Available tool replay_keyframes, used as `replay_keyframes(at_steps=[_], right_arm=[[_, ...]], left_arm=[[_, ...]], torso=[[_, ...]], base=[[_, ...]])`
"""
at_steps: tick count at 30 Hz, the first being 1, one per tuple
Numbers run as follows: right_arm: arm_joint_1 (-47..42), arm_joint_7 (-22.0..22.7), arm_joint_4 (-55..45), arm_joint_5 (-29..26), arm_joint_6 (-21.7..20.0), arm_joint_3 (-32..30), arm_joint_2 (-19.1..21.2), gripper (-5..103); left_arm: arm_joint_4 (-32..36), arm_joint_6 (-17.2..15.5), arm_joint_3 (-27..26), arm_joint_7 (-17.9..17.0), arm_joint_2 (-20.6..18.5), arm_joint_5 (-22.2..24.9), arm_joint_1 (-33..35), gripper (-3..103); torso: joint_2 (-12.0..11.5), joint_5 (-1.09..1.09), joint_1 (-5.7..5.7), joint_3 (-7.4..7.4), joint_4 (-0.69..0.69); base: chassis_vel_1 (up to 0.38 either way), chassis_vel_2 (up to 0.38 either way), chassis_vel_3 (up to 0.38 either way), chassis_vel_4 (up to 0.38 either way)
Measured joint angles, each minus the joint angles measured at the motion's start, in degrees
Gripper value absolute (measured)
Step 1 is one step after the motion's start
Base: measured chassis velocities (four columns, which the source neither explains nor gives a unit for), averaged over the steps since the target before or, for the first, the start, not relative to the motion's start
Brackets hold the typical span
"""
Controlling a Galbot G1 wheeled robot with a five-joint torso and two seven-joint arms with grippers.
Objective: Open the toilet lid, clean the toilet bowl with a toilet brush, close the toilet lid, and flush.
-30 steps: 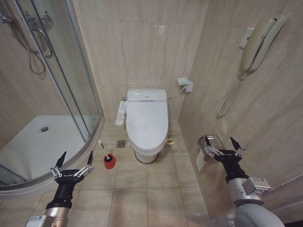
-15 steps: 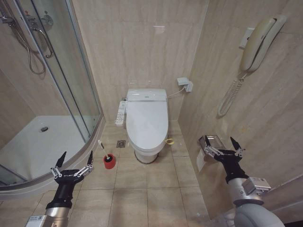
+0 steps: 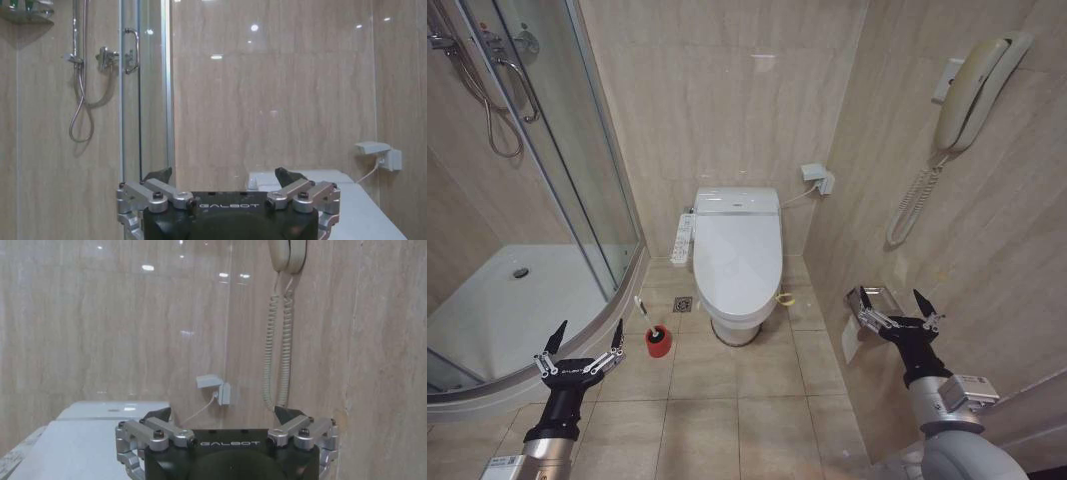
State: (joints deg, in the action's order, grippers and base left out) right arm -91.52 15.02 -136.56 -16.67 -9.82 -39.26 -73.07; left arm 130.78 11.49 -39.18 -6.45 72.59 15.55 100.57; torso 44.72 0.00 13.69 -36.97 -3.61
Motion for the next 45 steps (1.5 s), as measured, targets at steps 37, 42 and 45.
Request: replay_keyframes(at_steps=[37,42,45], right_arm=[[0.0,0.0,0.0,0.0,0.0,0.0,0.0,100],[0.0,0.0,0.0,0.0,0.0,0.0,0.0,100],[0.0,0.0,0.0,0.0,0.0,0.0,0.0,100]], left_arm=[[0.0,0.0,0.0,0.0,0.0,0.0,0.0,100],[0.0,0.0,0.0,0.0,0.0,0.0,0.0,100],[0.0,0.0,0.0,0.0,0.0,0.0,0.0,100]], torso=[[0.0,0.00,0.00,0.00,-0.01],[0.0,0.00,0.00,0.00,0.00],[0.0,0.00,0.00,0.00,0.00]], base=[[0.000,0.000,0.000,0.000],[0.000,0.000,0.000,0.000],[0.000,0.000,0.000,0.000]])
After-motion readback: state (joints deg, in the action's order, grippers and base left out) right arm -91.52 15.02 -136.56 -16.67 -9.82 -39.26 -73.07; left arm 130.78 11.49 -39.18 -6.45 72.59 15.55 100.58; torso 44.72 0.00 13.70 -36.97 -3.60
